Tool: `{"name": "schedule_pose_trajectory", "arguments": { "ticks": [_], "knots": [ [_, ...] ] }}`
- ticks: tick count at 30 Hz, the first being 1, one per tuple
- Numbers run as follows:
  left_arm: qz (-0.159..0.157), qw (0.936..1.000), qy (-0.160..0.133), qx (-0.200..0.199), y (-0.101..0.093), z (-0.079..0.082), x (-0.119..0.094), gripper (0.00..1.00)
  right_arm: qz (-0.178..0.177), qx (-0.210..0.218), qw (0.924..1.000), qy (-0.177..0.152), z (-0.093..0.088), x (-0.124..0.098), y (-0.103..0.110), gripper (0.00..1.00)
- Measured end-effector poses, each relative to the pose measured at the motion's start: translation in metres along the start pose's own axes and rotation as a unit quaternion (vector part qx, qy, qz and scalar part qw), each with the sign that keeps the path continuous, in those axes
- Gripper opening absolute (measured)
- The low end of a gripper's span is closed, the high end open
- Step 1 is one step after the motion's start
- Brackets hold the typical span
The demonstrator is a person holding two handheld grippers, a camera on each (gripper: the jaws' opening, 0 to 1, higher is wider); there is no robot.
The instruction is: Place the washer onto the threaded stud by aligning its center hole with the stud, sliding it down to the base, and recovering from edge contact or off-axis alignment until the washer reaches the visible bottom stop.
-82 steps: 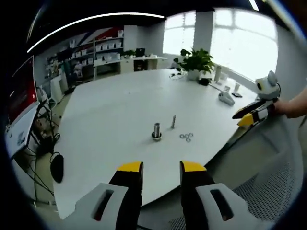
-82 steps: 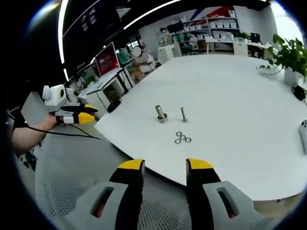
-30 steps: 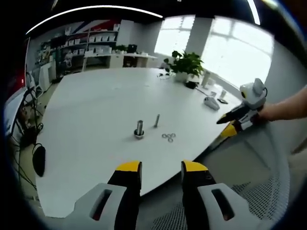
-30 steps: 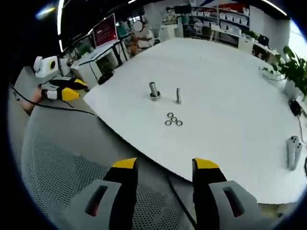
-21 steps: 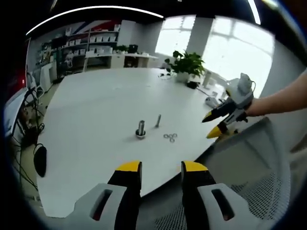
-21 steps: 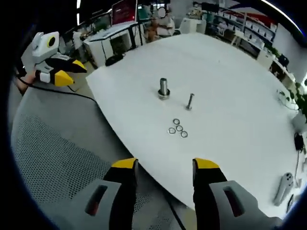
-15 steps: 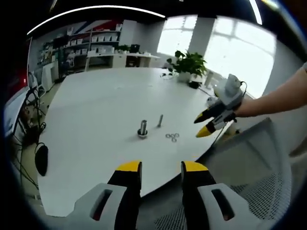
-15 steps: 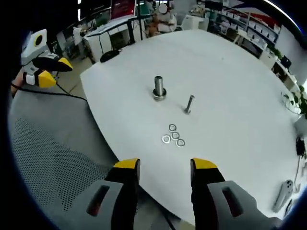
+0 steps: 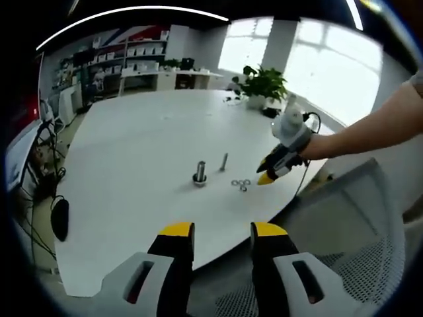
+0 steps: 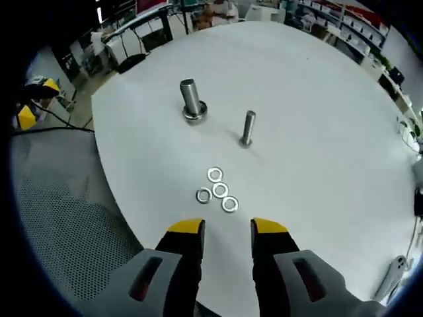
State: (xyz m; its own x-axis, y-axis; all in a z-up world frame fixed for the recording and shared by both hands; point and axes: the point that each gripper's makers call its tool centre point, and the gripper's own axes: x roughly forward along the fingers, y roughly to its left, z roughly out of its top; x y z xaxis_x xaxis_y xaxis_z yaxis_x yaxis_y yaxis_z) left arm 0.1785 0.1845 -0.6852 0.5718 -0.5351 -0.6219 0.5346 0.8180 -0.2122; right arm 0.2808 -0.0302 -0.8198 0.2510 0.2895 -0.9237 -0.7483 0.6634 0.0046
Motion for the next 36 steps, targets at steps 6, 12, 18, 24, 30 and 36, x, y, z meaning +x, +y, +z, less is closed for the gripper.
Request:
{"name": "schedule_pose_trajectory", "arguments": {
  "ticks": [6,12,18,24,30,36],
  "knots": [
    [0.005,1.0000,-0.002,-0.003,0.002,0.001,-0.001,0.32,0.019,-0.005,0.9998,0.009,0.004,0.008,-0.001,0.29],
    [0.006,1.0000,-0.002,-0.001,0.002,0.001,-0.001,0.31,0.027,-0.038,0.9986,0.023,0.008,0.013,0.000,0.28],
    [0.008,1.0000,-0.003,-0.003,0.003,0.001,-0.001,0.31,0.027,-0.065,0.9966,0.042,0.007,0.021,0.003,0.25],
    [0.009,0.9999,-0.005,-0.005,0.004,0.002,-0.001,0.31,0.027,-0.074,0.9954,0.054,0.006,0.025,0.003,0.24],
    [0.007,1.0000,-0.003,-0.004,0.003,0.001,-0.001,0.31,0.031,-0.106,0.9922,0.058,0.007,0.026,0.003,0.23],
    [0.006,1.0000,-0.004,-0.004,0.003,0.001,-0.001,0.31,0.043,-0.149,0.9839,0.088,0.006,0.025,0.002,0.22]
  ]
}}
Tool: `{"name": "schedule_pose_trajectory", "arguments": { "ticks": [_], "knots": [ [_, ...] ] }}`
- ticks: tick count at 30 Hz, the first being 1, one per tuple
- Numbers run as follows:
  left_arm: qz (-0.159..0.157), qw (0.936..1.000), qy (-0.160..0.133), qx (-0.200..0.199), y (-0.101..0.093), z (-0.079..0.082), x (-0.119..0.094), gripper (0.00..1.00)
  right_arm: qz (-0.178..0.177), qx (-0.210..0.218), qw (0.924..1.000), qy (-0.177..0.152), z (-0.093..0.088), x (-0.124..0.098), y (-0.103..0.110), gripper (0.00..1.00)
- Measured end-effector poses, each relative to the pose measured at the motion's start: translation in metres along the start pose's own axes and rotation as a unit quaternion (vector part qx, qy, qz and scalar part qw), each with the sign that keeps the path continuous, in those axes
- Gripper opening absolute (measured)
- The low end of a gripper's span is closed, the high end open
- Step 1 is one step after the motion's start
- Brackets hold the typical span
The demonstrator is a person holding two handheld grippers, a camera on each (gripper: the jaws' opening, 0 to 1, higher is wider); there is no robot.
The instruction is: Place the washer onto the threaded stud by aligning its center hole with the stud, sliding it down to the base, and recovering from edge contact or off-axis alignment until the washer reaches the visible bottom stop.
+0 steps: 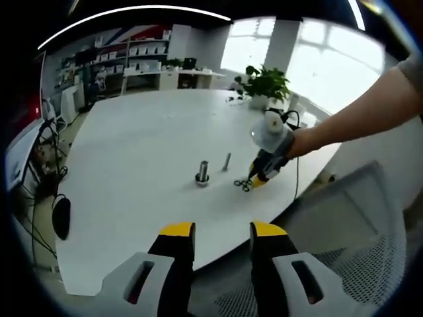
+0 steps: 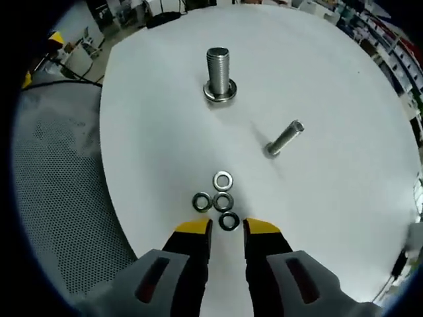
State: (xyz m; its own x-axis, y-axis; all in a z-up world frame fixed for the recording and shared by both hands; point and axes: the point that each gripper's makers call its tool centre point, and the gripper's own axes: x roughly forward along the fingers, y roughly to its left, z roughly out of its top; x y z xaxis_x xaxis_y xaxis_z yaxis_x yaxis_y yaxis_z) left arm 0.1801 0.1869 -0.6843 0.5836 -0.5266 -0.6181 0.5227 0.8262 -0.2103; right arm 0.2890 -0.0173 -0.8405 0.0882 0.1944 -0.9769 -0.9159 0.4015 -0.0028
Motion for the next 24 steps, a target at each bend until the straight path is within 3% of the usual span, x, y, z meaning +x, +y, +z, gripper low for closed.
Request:
{"name": "schedule_pose_trajectory", "arguments": {
  "ticks": [9,16,24],
  "knots": [
    [-0.001,1.0000,0.005,0.002,-0.0006,-0.0015,0.0005,0.30,-0.001,-0.007,0.9980,0.062,0.0012,0.0034,-0.0003,0.22],
    [-0.002,1.0000,0.002,0.001,-0.0005,-0.0006,0.0002,0.30,0.003,-0.026,0.9976,0.064,-0.0004,0.0013,-0.0015,0.20],
    [0.000,1.0000,0.002,-0.004,0.0005,-0.0006,0.0002,0.30,-0.003,-0.017,0.9980,0.060,-0.0006,0.0025,-0.0071,0.15]
  ]
}}
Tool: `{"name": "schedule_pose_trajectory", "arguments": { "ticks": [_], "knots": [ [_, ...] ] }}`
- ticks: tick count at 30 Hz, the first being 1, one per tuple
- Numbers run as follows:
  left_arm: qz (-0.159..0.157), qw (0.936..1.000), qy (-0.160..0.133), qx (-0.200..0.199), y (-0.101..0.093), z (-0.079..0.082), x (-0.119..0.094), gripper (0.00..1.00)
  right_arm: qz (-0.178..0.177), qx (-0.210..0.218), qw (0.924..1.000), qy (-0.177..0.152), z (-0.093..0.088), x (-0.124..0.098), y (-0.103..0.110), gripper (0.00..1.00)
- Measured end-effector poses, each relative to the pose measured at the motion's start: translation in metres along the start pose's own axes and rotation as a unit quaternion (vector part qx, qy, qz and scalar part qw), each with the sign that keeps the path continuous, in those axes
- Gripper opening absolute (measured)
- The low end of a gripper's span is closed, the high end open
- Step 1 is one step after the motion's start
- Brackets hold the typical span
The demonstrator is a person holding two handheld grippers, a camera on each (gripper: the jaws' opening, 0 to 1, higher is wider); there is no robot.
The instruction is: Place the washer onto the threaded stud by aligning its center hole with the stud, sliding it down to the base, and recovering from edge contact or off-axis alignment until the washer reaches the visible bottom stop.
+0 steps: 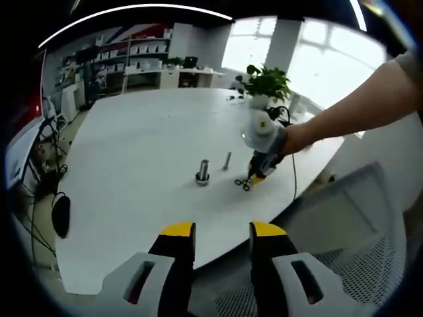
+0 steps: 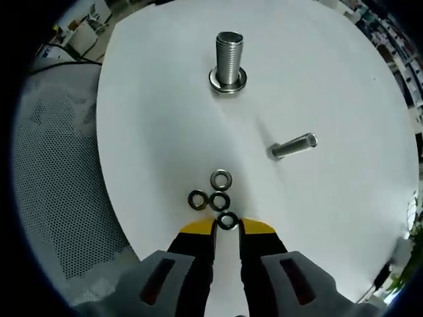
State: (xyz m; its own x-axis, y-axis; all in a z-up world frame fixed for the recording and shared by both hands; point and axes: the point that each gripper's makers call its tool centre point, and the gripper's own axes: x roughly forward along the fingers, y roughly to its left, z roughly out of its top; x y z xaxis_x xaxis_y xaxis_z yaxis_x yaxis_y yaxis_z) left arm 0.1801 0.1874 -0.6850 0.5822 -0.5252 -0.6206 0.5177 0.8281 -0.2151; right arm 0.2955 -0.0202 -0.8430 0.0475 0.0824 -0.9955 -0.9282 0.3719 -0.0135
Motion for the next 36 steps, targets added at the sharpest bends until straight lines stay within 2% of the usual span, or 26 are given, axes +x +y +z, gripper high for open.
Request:
{"name": "schedule_pose_trajectory", "arguments": {
  "ticks": [3,9,15,19,24,31,36],
  "knots": [
    [-0.001,1.0000,-0.001,-0.001,0.000,0.001,0.000,0.30,0.003,0.002,1.0000,0.003,0.001,0.000,0.001,0.15],
    [0.002,1.0000,0.000,-0.003,0.001,0.000,0.000,0.30,-0.021,-0.031,0.9985,0.039,0.002,0.000,0.005,0.14],
    [0.001,1.0000,-0.003,-0.004,0.001,0.001,0.000,0.30,-0.020,-0.010,0.9986,0.047,0.001,-0.001,0.003,0.14],
    [0.002,1.0000,-0.004,-0.005,0.001,0.001,0.000,0.29,-0.030,0.013,0.9990,0.031,0.001,-0.002,0.004,0.14],
    [0.002,1.0000,-0.007,-0.004,0.001,0.002,-0.001,0.30,-0.036,0.014,0.9992,0.009,-0.001,-0.003,0.006,0.14],
    [0.002,1.0000,-0.006,-0.004,0.001,0.002,-0.001,0.30,-0.033,0.034,0.9989,0.001,-0.007,-0.006,0.006,0.13],
    [0.002,1.0000,-0.005,-0.004,0.001,0.001,-0.001,0.30,-0.033,0.074,0.9962,-0.031,-0.002,-0.016,-0.005,0.13]
  ]
}}
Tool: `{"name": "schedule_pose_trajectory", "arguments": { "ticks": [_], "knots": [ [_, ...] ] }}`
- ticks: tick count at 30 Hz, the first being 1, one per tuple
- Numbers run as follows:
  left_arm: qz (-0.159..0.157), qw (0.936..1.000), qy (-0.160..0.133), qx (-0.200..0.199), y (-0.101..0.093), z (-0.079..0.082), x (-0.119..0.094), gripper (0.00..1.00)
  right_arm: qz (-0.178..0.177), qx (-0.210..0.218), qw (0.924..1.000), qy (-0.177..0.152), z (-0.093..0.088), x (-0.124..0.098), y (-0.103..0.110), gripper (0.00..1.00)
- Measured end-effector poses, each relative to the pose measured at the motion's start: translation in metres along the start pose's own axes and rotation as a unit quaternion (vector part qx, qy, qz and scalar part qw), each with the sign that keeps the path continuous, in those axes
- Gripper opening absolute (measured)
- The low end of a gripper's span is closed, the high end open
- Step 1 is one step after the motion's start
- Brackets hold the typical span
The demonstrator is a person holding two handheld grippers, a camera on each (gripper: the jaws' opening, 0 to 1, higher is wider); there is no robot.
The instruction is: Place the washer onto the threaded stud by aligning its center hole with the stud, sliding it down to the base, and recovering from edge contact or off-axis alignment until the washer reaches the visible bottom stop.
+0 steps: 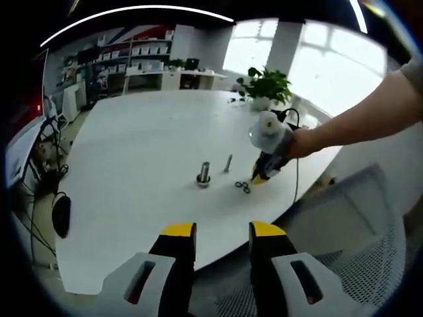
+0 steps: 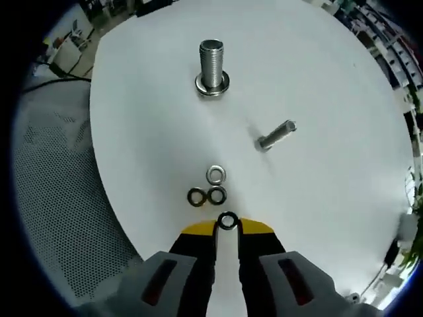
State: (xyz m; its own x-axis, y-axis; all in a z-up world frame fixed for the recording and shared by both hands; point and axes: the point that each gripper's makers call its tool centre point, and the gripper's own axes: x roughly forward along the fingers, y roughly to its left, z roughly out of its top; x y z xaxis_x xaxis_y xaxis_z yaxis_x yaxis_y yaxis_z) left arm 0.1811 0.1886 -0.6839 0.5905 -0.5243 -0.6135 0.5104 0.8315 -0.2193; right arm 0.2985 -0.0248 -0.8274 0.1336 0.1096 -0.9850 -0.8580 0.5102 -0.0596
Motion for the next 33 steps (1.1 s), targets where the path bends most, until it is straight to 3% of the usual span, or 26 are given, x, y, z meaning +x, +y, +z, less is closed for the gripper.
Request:
{"name": "schedule_pose_trajectory", "arguments": {
  "ticks": [8,15,23,33],
  "knots": [
    [-0.002,1.0000,0.002,0.000,-0.001,-0.001,0.000,0.30,-0.010,0.017,0.9988,-0.046,0.025,-0.023,-0.014,0.13],
    [0.001,1.0000,0.004,-0.002,0.001,-0.001,0.000,0.30,-0.017,0.018,0.9974,-0.067,0.043,-0.035,-0.024,0.13],
    [0.002,1.0000,0.002,-0.002,0.001,-0.001,0.000,0.30,-0.020,0.004,0.9967,-0.078,0.066,-0.038,-0.027,0.13],
    [0.002,1.0000,0.000,0.000,0.001,0.000,0.000,0.30,-0.035,-0.005,0.9961,-0.080,0.072,-0.038,-0.028,0.13]
  ]
}}
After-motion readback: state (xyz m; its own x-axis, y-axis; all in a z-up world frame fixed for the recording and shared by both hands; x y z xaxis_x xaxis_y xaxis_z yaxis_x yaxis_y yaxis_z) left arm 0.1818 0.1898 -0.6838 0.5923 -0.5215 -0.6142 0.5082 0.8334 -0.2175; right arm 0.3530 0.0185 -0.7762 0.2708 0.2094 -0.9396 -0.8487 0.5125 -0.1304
